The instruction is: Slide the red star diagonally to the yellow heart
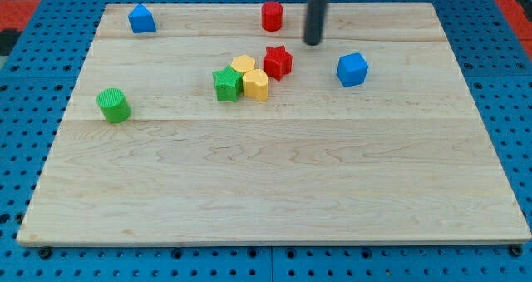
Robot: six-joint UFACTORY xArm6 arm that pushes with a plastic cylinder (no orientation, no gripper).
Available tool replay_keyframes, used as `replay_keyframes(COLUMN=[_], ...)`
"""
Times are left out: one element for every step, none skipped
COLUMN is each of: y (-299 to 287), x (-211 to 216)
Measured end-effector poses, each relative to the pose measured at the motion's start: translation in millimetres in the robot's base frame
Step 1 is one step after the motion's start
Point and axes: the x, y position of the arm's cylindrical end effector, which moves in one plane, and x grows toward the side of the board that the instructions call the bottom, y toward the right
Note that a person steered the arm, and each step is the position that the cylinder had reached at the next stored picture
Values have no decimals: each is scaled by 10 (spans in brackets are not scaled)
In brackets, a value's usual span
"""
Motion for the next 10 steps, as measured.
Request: replay_keyframes(y=[-941,-877,-626,-498,-523,-571,-702,-561,-241,-209], x=[0,105,319,348,348,348,348,344,303,630])
